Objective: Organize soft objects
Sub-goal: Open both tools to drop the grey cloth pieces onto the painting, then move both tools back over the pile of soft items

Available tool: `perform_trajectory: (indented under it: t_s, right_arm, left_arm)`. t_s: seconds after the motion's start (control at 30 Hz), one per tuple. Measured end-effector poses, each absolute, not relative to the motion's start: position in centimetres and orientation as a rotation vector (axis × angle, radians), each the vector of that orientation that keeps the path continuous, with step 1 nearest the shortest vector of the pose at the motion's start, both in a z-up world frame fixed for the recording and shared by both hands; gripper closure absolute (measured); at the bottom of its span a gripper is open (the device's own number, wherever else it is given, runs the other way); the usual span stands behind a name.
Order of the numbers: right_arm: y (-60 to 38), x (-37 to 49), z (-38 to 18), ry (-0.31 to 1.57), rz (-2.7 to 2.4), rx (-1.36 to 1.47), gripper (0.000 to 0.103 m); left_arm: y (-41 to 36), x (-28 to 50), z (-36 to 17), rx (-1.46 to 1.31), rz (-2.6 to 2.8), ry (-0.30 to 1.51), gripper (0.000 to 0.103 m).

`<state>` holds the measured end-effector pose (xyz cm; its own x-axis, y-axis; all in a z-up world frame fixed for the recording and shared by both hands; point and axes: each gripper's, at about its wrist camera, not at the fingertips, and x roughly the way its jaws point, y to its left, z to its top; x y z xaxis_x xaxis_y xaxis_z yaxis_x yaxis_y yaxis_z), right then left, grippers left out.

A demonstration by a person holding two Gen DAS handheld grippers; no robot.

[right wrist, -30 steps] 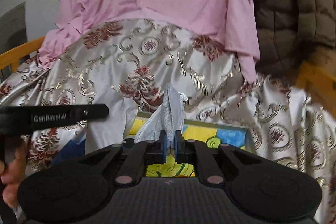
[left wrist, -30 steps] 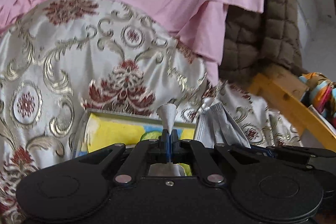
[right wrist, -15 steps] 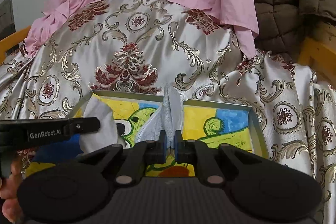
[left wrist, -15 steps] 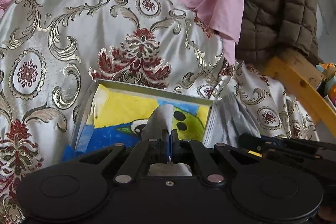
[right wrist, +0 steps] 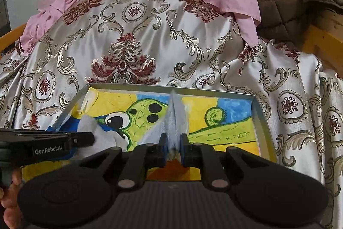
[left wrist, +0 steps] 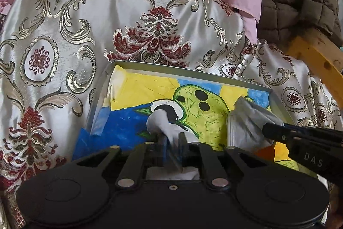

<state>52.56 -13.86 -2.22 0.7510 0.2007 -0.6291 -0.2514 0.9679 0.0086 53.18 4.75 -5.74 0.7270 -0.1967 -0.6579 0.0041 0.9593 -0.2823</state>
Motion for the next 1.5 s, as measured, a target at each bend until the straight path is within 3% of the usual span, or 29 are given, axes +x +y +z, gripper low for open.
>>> perform_trajectory:
  t_s: [0.1,0.2,0.37,0.73,0.83,1.17,1.5]
  right_arm:
    - [-14.0,52.5,-2.1,0.681,0.247,-0.067,0.087]
    - [-14.2,52.4,-1.8,0.678,0.246,-0.064,0.079]
    - [-15.0,51.7,-0.9,0.656,0.236,-0.044,0.055]
    - [-17.4,48.5,2.9,0.607,0.206,0.011,0.019]
    - [-18.4,47.1,4.0,0.586,0.196,0.038,0.013]
    - [-20.4,40.5,7.3,0.504,0.195,0.042,0.002]
    - [-21.1,31.8,8.8,0.432,0.219,0.052,0.000]
  left_arm:
    - [4.6,52.9,-5.5,-0.257,-0.102,0.744,0.083]
    - [4.5,52.5,-5.1,-0.246,-0.089,0.729,0.067]
    - [4.5,51.4,-4.0,-0.242,-0.078,0.686,0.047]
    - [4.8,46.8,0.1,-0.254,-0.042,0.595,0.009]
    - [4.6,44.9,1.7,-0.251,-0.033,0.555,0.003]
    - [3.7,36.8,5.9,-0.213,-0.005,0.418,0.001]
    - [2.3,28.1,7.6,-0.186,-0.004,0.331,0.001]
